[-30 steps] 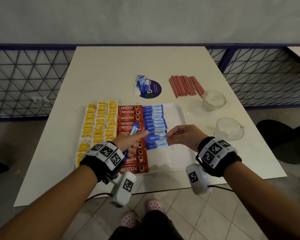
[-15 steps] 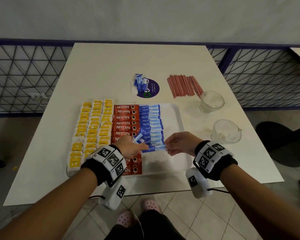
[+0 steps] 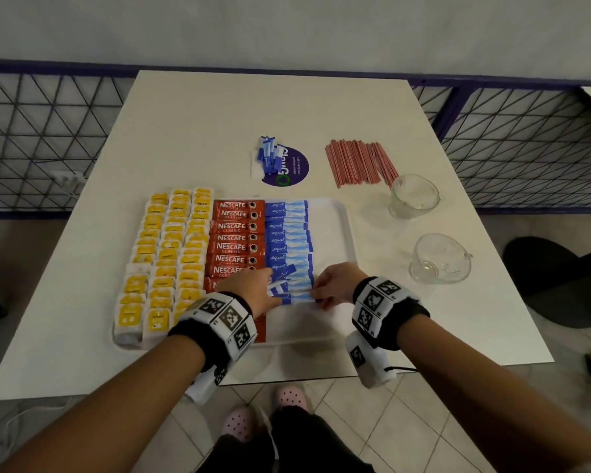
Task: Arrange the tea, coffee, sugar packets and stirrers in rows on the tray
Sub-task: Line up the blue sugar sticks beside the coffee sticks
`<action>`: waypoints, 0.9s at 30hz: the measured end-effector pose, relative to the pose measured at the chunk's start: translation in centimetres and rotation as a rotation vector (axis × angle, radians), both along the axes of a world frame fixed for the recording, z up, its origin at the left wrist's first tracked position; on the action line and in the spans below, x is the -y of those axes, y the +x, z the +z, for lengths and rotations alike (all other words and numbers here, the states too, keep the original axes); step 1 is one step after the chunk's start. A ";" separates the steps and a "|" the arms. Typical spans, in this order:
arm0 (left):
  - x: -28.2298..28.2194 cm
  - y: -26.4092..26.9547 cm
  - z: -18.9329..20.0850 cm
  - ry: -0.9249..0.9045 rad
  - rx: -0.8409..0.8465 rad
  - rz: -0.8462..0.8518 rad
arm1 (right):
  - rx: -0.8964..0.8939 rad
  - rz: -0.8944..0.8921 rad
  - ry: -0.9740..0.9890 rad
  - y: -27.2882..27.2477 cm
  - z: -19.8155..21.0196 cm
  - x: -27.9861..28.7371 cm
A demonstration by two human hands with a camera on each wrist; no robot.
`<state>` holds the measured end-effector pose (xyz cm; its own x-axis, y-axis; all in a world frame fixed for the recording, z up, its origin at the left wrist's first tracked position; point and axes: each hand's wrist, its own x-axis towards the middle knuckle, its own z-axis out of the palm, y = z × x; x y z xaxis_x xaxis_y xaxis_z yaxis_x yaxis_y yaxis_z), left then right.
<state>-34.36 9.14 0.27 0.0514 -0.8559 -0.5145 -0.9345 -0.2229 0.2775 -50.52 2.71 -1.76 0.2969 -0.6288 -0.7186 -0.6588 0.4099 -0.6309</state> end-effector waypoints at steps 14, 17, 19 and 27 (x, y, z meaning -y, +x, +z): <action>0.7 -0.5 -0.8 0.025 0.130 -0.101 | -0.117 0.084 -0.039 0.2 -0.1 0.5; 0.8 -0.4 -0.9 0.020 0.130 -0.100 | -0.116 0.086 -0.025 0.1 0.1 0.6; 0.8 -0.5 -0.9 0.013 0.131 -0.102 | -0.115 0.083 -0.027 0.1 0.1 0.6; 0.8 -0.3 -0.2 -0.003 0.079 -0.078 | -0.042 0.050 -0.017 -0.4 0.6 0.5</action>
<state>-34.69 8.37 0.06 0.0244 -0.8605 -0.5089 -0.9680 -0.1475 0.2030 -50.91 2.20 -1.16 0.2981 -0.6262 -0.7204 -0.7039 0.3655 -0.6090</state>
